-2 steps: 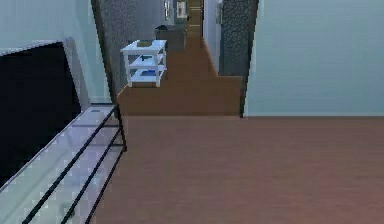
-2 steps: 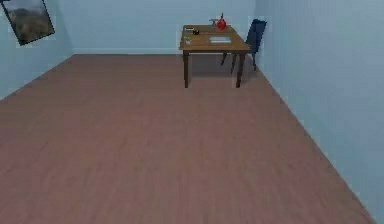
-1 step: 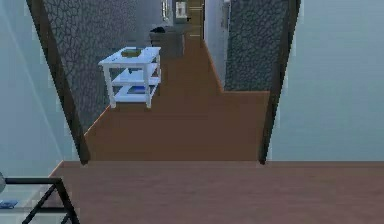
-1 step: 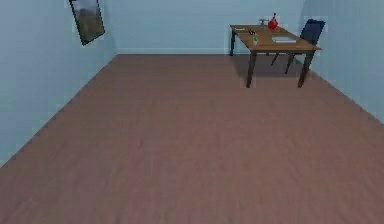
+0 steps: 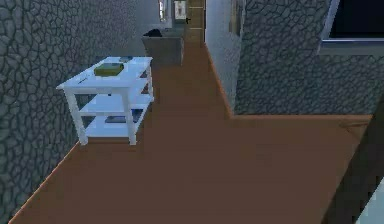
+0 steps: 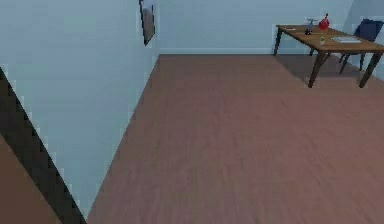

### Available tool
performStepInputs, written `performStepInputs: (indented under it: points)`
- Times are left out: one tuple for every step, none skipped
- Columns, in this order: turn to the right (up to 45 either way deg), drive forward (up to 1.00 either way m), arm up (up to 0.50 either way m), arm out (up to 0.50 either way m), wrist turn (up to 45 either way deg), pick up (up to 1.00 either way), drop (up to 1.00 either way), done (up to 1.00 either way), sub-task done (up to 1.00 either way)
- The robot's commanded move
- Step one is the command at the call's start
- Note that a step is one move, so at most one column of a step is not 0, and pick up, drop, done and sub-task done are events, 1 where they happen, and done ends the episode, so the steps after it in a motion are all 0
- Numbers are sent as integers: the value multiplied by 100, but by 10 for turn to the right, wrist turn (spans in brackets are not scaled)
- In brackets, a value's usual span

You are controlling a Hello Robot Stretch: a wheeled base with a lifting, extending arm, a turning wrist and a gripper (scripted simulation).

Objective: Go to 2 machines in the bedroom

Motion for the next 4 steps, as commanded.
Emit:
performStepInputs:
  points:
    - [0, 100, 0, 0, 0, 0, 0, 0, 0]
    - [0, 100, 0, 0, 0, 0, 0, 0, 0]
    - [0, 100, 0, 0, 0, 0, 0, 0, 0]
    - [0, 100, 0, 0, 0, 0, 0, 0, 0]
